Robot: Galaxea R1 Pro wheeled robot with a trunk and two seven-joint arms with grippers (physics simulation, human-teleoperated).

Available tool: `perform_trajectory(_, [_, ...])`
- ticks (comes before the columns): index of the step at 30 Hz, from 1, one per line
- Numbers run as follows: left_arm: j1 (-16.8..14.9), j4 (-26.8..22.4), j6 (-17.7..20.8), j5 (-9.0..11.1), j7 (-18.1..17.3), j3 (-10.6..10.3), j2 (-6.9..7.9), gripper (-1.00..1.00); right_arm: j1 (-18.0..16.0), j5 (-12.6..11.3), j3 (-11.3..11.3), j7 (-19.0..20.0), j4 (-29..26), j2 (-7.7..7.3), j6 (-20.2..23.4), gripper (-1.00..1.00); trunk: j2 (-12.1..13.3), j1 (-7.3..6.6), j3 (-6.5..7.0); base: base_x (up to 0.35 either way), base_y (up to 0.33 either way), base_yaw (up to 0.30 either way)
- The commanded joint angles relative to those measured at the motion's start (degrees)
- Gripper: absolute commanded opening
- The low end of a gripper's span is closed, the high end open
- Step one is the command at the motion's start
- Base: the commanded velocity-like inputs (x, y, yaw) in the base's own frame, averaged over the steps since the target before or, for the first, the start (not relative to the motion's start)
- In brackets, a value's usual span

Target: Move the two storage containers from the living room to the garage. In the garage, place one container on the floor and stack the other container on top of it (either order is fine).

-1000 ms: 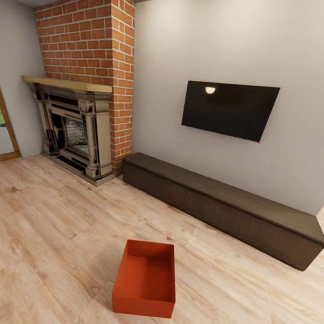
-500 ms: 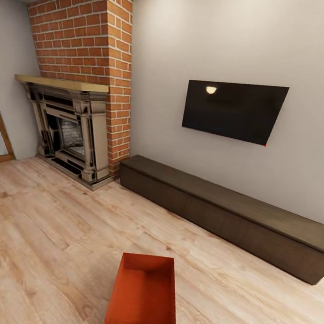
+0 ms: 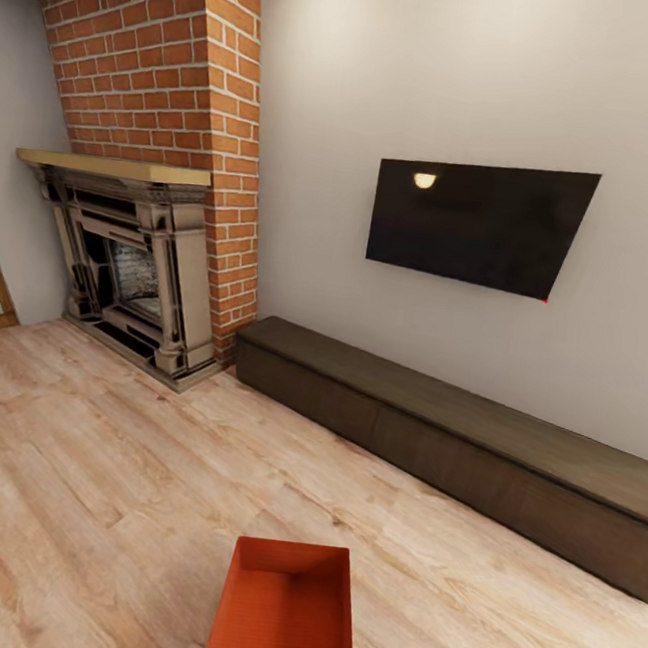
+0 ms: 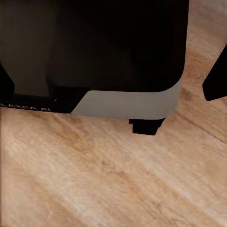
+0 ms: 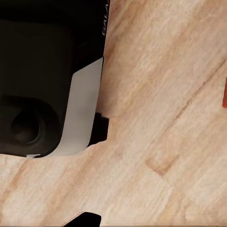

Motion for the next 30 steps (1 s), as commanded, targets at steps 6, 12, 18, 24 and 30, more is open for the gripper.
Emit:
perform_trajectory(6, [-0.06,0.04,-0.14,0.43,0.10,-0.01,0.03,1.00,-0.06,-0.50,0.48,-0.06,0.17,-0.01,-0.27,1.00,-0.03,0.03,-0.06,0.288,0.000,0.000])
perform_trajectory(12, [-0.04,0.04,-0.14,0.38,0.09,0.00,0.09,1.00,-0.06,-0.50,0.51,-0.06,0.17,0.05,-0.10,1.00,-0.03,0.03,-0.06,0.093,0.000,0.000])
perform_trajectory(18, [-0.06,0.04,-0.14,0.40,0.10,0.00,0.10,1.00,-0.06,-0.50,0.52,-0.06,0.17,0.05,-0.17,1.00,-0.03,0.03,-0.06,0.011,0.000,0.000])
perform_trajectory(24, [-0.06,0.04,-0.14,0.42,0.11,-0.01,0.10,1.00,-0.06,-0.50,0.49,-0.06,0.17,0.02,-0.27,1.00,-0.03,0.03,-0.06,0.000,0.000,0.000])
perform_trajectory(30, [-0.07,0.04,-0.14,0.45,0.11,-0.02,0.10,1.00,-0.06,-0.50,0.48,-0.06,0.17,-0.03,-0.23,1.00,-0.03,0.03,-0.06,0.000,0.000,-0.015])
